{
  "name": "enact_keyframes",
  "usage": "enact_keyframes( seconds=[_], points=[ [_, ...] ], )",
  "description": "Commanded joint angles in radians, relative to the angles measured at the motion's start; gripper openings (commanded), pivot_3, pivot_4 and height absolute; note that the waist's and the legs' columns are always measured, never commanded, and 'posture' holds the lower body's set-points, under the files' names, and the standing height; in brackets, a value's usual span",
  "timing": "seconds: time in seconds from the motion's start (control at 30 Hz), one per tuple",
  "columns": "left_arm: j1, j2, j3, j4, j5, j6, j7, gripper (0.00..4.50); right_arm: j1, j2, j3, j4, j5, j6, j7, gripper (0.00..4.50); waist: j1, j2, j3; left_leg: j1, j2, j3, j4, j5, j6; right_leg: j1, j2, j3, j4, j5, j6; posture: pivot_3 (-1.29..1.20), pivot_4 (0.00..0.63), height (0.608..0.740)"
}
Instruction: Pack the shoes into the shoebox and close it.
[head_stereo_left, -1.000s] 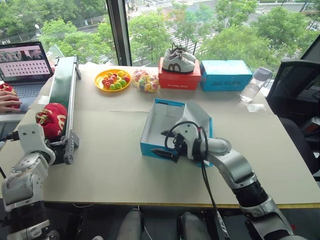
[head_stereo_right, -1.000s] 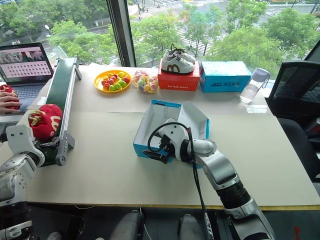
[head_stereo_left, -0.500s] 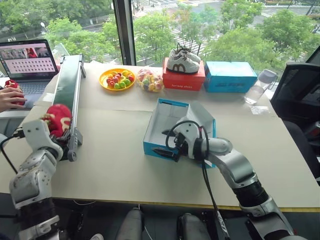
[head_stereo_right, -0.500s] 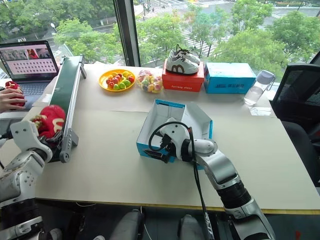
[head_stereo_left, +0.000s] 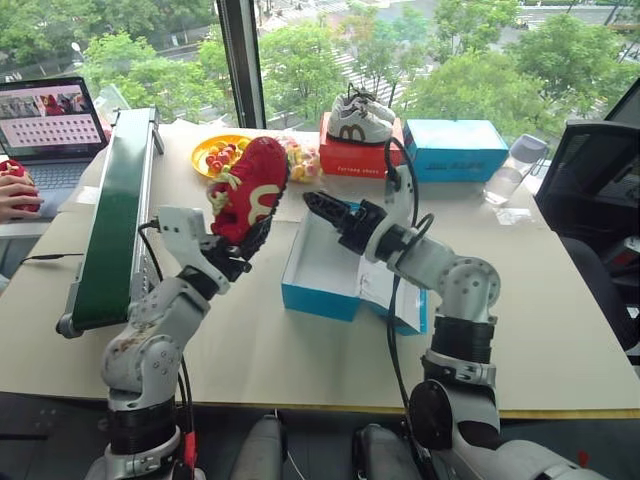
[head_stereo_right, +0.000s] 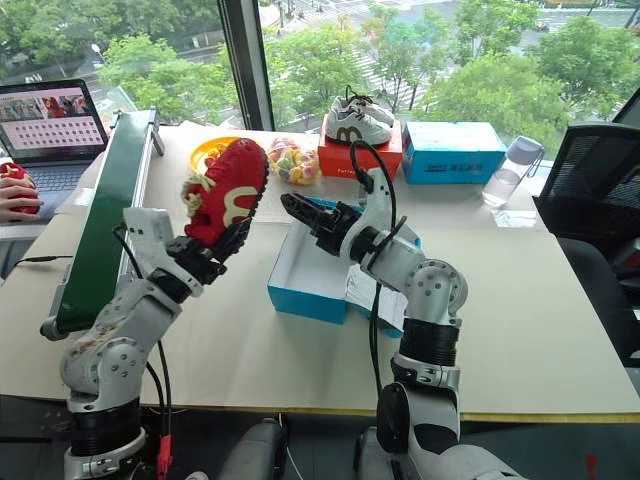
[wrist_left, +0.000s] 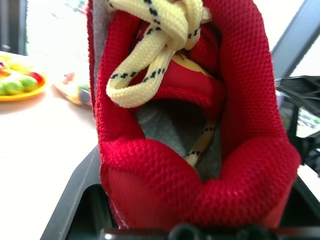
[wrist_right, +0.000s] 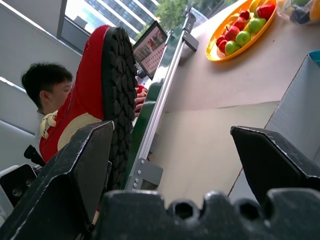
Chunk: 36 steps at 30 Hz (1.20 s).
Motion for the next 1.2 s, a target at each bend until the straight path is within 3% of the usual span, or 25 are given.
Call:
enact_keyframes(
  seconds=[0.03,0.5,0.63,0.87,0.97,1.13,1.2],
  points=[
    [-0.025,0.003,-0.004,-0.032,-0.024,-0.024,-0.009,2.48,-0.003,0.040,-0.004,-0.059,0.073,0.014,-0.047,4.50,-0.005,0.000,0.000,0.000,0.000,0.000,0.000,0.000,0.000,0.000,0.000,0.000,0.000,0.000,0.000,0.00,0.150,0.740],
    [-0.032,-0.059,-0.164,-0.078,-0.054,0.007,-0.012,2.48,0.026,0.056,0.083,-0.065,0.147,-0.051,-0.115,4.50,-0.008,0.000,0.000,-0.001,0.001,0.000,0.000,0.000,0.000,-0.001,0.001,0.001,0.000,0.000,0.000,0.00,0.150,0.740],
    [-0.021,-0.041,-0.153,-0.077,-0.044,0.007,-0.017,2.47,0.034,0.044,0.082,-0.064,0.149,-0.073,-0.125,3.47,-0.009,0.000,0.000,-0.002,0.001,0.000,0.000,0.000,0.000,-0.003,0.002,0.001,0.000,0.000,0.000,0.00,0.150,0.740],
    [-0.019,-0.029,-0.165,-0.076,-0.038,0.005,-0.017,2.47,0.034,0.033,0.096,-0.062,0.172,-0.090,-0.126,1.04,-0.008,0.000,0.000,-0.003,0.001,0.000,0.000,0.000,0.000,-0.004,0.002,0.002,0.000,0.000,0.000,0.00,0.150,0.740],
    [-0.019,-0.029,-0.166,-0.075,-0.040,0.004,-0.014,2.47,0.034,0.033,0.099,-0.057,0.180,-0.094,-0.124,0.27,-0.009,0.000,0.000,-0.003,0.001,0.000,0.000,0.000,0.000,-0.004,0.002,0.002,0.000,0.000,0.000,0.00,0.150,0.740],
    [-0.014,-0.016,-0.193,-0.071,-0.013,0.001,-0.022,2.47,0.037,0.036,0.115,-0.058,0.192,-0.086,-0.108,0.22,-0.009,0.000,0.000,-0.003,0.001,0.000,0.000,0.000,0.000,-0.004,0.002,0.002,0.000,0.000,0.000,0.00,0.150,0.740],
    [-0.011,-0.011,-0.205,-0.071,-0.001,-0.005,-0.028,3.44,0.037,0.045,0.110,-0.059,0.197,-0.098,-0.114,0.22,-0.008,0.000,0.000,-0.004,0.001,0.000,0.000,0.000,0.000,-0.004,0.002,0.002,0.000,0.000,0.000,0.00,0.150,0.740]
  ],
)
